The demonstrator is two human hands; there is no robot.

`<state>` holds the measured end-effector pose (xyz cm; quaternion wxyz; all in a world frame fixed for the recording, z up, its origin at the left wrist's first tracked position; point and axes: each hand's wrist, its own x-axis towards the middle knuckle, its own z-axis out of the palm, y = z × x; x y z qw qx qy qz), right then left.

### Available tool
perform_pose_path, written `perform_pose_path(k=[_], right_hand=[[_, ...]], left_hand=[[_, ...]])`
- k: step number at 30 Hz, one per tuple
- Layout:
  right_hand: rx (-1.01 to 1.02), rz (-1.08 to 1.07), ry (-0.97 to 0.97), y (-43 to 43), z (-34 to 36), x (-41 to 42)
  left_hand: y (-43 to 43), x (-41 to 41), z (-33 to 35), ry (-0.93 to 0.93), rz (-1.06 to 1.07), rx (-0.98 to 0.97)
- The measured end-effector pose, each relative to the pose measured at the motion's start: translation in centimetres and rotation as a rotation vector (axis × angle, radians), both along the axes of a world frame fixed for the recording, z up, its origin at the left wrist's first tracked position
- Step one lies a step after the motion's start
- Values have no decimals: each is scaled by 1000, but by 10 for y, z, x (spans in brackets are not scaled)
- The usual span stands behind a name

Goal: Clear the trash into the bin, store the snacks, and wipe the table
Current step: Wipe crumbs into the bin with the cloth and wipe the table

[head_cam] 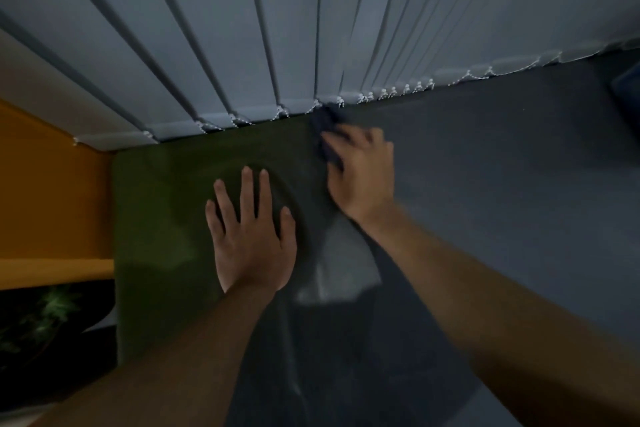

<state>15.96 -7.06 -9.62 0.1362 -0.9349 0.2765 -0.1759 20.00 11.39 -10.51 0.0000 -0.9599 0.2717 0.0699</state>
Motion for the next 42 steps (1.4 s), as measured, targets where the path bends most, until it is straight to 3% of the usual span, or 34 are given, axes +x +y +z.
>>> perform_pose_path(k=[2, 4, 6, 9, 11, 14, 17, 19, 22, 24, 26, 31, 33, 35, 37, 42], right_hand=[[7, 287, 9, 11, -2, -11], [-14, 434, 34, -9, -4, -21], [-23, 284, 19, -39, -7, -27], [45, -125, -40, -58, -4, -32], [27, -163, -17, -35, 0, -30], [21, 156, 12, 6, 0, -37], [38, 416, 37, -7, -3, -56], [-4, 268, 18, -36, -6, -69], [12, -168, -19, -66, -4, -90], [58, -292, -26, -56, -2, -94], [26, -190, 7, -33, -1, -96], [-59, 345, 87, -30, 0, -121], [-139, 249, 130, -55, 2, -128], [-81, -83, 115, -74, 4, -135], [-6, -233, 68, -72, 6, -138], [-83, 320, 132, -74, 2, -160]], left_hand=[[0, 0, 1, -4, -1, 9], [0, 0, 1, -4, -5, 15], [0, -1, 2, -1, -5, 12], [-1, 0, 2, 2, -2, 11], [0, 0, 1, 0, -4, 7], [1, 0, -1, 5, -2, -9], [1, 0, -2, 5, -2, -20], [1, 0, -1, 4, 6, -31], [1, -1, -2, -4, 13, -19], [0, -1, -4, -9, 18, -15], [-1, -2, -4, -15, 26, -18], [-3, -4, -1, -13, 21, 5], [-8, -7, 4, -14, 17, 36], [-15, -9, 8, -10, 32, 32], [-24, -12, 12, -1, 50, -18], [-75, -30, 14, 37, -89, -81]])
